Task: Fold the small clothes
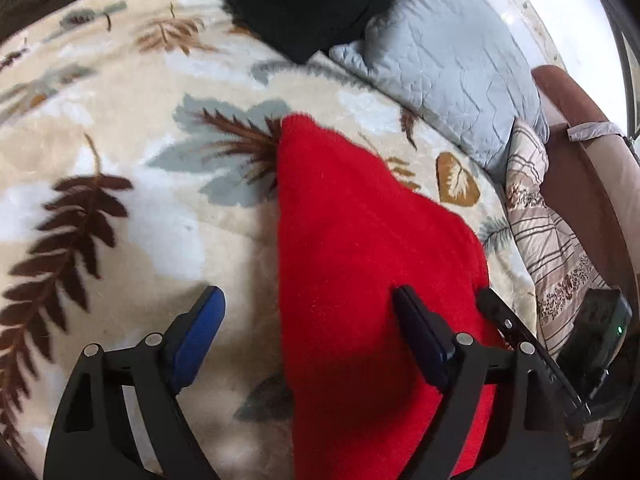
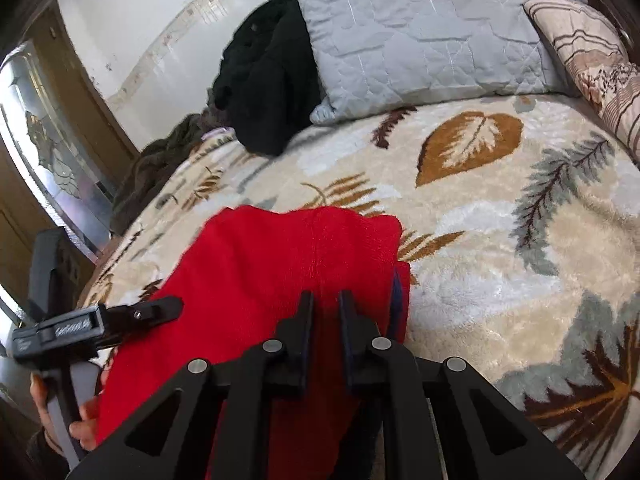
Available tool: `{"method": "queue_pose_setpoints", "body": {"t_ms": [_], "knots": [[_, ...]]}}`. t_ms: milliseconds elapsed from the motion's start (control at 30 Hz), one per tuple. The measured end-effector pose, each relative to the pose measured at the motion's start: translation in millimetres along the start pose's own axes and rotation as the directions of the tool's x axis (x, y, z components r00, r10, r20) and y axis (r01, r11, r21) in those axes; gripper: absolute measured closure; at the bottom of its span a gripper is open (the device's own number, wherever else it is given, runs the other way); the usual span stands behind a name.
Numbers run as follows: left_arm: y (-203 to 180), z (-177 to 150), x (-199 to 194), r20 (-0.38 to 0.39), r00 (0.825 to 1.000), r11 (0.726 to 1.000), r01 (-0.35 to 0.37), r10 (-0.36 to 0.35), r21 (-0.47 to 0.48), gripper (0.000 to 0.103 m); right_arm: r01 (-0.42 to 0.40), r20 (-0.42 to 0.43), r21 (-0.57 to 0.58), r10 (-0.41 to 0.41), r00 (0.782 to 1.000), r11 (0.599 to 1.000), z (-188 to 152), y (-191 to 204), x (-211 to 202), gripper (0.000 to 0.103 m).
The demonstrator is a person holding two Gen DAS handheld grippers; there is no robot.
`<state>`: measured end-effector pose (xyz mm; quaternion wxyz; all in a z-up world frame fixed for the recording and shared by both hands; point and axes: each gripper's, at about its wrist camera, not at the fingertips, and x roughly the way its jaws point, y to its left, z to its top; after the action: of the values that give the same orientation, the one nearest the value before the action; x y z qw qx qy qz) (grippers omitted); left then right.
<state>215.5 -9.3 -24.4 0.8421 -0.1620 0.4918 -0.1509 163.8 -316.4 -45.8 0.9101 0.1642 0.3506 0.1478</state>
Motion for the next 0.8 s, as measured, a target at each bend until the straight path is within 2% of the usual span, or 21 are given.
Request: {"method": "queue_pose_setpoints", "body": {"t_ms": [67,133,233,300,333,367,400,467,533,567,667,700,767,800], "knots": [[-9.4,-5.7,-17.6,0.036,0.999,0.998,-0.023,0.021,0.056,0.016,-0.018,0.025,-0.047,0.019,0.999,0.999,-2.4,6.5,-15.6,0.085],[-19.8,-15.6,-35.7,0.066,0.997,0.990,-0.037,0.029,0.135,0.016,-0.047,0.050,-0.141,0.054,0.997,0.989,-11.5,16.5,-34.3,0.085],[-31.9,-31.1,-47.8,0.075,0.996,0.971,-0.056,0.039,0.232,0.016,-0.097,0.033,-0.247,0.108,0.994,0.964,-29.7,27.9,-50.0,0.087],[-42.3,-45.0,-42.7,0.085,0.989,0.934,-0.145,0.123,0.327,0.014,-0.098,0.001,-0.284,0.102,0.995,0.954,-38.7,31.3,-49.9,0.089],[-45.7,-51.1,-37.7,0.095,0.983,0.914,-0.183,0.159,0.361,0.012,-0.068,-0.012,-0.293,0.068,0.998,0.954,-42.5,30.6,-46.8,0.089],[-47.2,-56.7,-35.2,0.114,0.978,0.905,-0.204,0.174,0.372,0.010,-0.029,-0.034,-0.287,0.021,0.999,0.957,-45.0,26.9,-40.7,0.091],[-47.4,-58.2,-35.5,0.125,0.977,0.907,-0.209,0.175,0.367,0.010,-0.020,-0.049,-0.255,0.008,0.999,0.967,-45.4,20.1,-35.8,0.092],[-43.1,-57.4,-39.4,0.122,0.978,0.915,-0.204,0.171,0.347,0.010,-0.043,-0.051,-0.193,0.034,0.998,0.980,-41.9,12.2,-36.0,0.092],[-38.3,-54.4,-46.7,0.112,0.982,0.931,-0.182,0.154,0.315,0.011,-0.041,-0.037,-0.183,0.035,0.999,0.982,-40.9,14.3,-42.0,0.092],[-37.2,-53.9,-54.8,0.118,0.984,0.938,-0.163,0.133,0.305,0.011,-0.058,-0.017,-0.181,0.056,0.998,0.982,-41.5,18.4,-50.9,0.085],[-40.0,-59.1,-64.8,0.144,0.981,0.930,-0.168,0.127,0.327,0.011,-0.143,-0.016,-0.200,0.143,0.990,0.969,-49.0,26.7,-70.3,0.084],[-41.4,-61.7,-60.2,0.133,0.980,0.921,-0.186,0.149,0.342,0.011,-0.139,-0.034,-0.215,0.134,0.990,0.967,-53.5,29.1,-70.8,0.085],[-44.5,-68.5,-45.6,0.106,0.976,0.905,-0.216,0.191,0.365,0.009,-0.070,-0.107,-0.260,0.044,0.993,0.963,-65.3,32.0,-58.4,0.086],[-45.0,-69.9,-43.9,0.110,0.974,0.910,-0.223,0.197,0.350,0.008,-0.053,-0.108,-0.276,0.023,0.994,0.960,-68.3,33.8,-55.6,0.086]]}}
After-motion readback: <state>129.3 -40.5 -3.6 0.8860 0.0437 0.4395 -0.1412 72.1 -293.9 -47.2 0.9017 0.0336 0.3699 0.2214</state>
